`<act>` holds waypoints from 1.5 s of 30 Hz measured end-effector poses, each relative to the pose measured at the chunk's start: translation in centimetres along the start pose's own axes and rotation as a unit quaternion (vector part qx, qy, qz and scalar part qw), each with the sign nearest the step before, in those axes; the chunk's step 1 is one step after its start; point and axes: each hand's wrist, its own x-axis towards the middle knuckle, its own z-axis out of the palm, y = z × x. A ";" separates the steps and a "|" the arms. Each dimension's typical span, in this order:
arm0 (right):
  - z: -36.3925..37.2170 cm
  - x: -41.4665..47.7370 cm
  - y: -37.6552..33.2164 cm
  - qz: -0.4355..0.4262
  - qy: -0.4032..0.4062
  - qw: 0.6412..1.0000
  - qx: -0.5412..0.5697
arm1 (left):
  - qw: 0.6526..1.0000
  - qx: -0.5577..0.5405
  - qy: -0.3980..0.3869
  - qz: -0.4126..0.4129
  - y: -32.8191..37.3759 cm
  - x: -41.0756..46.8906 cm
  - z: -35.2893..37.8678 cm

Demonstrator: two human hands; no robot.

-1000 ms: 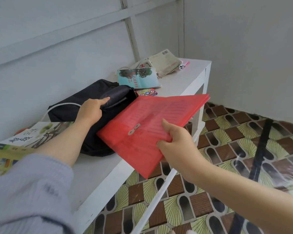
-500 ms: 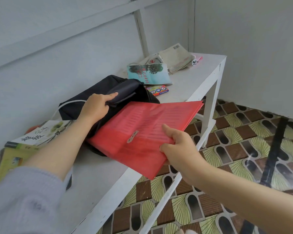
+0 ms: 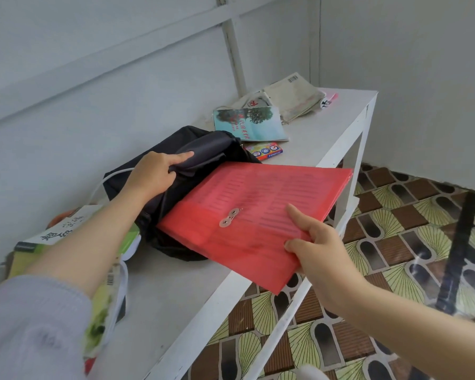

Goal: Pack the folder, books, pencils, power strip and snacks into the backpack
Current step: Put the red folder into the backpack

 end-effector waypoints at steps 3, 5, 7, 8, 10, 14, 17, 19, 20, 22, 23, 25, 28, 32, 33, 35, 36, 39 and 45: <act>0.2 0.1 0.4 -0.001 0.001 1.000 -0.003 | 1.000 0.016 -0.008 0.002 -0.2 0.2 -0.1; 0.5 0.2 0.7 -0.005 -0.002 1.000 -0.011 | 1.000 0.023 -0.015 0.003 -0.2 0.3 0.0; 0.9 0.5 1.0 -0.004 -0.008 1.000 -0.013 | 1.000 0.025 -0.015 0.005 0.0 0.3 0.0; 1.2 0.7 1.1 -0.001 -0.010 1.000 -0.010 | 1.000 0.024 -0.014 0.007 0.1 0.3 0.0; 2.1 1.2 1.3 0.006 -0.018 1.000 -0.002 | 1.000 0.022 -0.011 0.015 0.3 0.3 0.0; 4.3 2.2 1.2 0.006 -0.045 0.999 -0.010 | 0.999 0.024 -0.005 0.027 0.6 0.3 -0.3; 5.7 2.7 1.4 -0.005 -0.070 0.997 -0.029 | 0.999 0.023 0.003 0.025 0.8 0.4 -0.4; 6.2 2.6 1.4 -0.018 -0.079 0.996 -0.046 | 1.000 0.017 0.013 0.019 0.9 0.5 -0.4; 6.4 2.6 1.3 -0.018 -0.082 0.995 -0.049 | 1.000 0.015 0.017 0.017 0.9 0.6 -0.5; 6.7 3.1 1.1 -0.012 -0.085 0.995 -0.044 | 1.000 0.014 0.019 0.017 0.8 0.5 -0.5; 6.9 3.4 1.0 -0.008 -0.085 0.996 -0.041 | 1.000 0.012 0.018 0.019 0.7 0.4 -0.6; 7.2 4.0 0.9 -0.002 -0.090 0.995 -0.039 | 0.999 0.007 0.018 0.026 0.6 0.3 -0.6; 8.1 4.8 0.8 0.002 -0.101 0.995 -0.027 | 0.999 0.004 0.018 0.042 0.7 0.0 -0.6; 10.2 7.2 0.7 0.026 -0.109 0.992 -0.059 | 0.998 -0.002 0.018 0.066 0.9 -0.5 -0.6; 10.7 7.9 0.7 0.033 -0.119 0.990 -0.071 | 0.998 -0.001 0.017 0.066 0.8 -0.5 -0.5; 11.4 8.8 0.5 0.033 -0.149 0.981 -0.115 | 0.998 -0.004 0.016 0.060 0.6 -0.5 -0.4; 11.5 9.0 0.1 0.025 -0.156 0.975 -0.154 | 0.998 -0.007 0.017 0.057 0.4 -0.4 -0.3; 10.8 9.1 -0.3 -0.024 -0.092 0.970 -0.222 | 0.999 -0.018 0.020 0.045 0.0 -0.2 -0.2; 8.4 9.4 -1.1 -0.093 -0.048 0.954 -0.282 | 0.999 -0.039 0.019 0.027 -0.2 -0.1 -0.1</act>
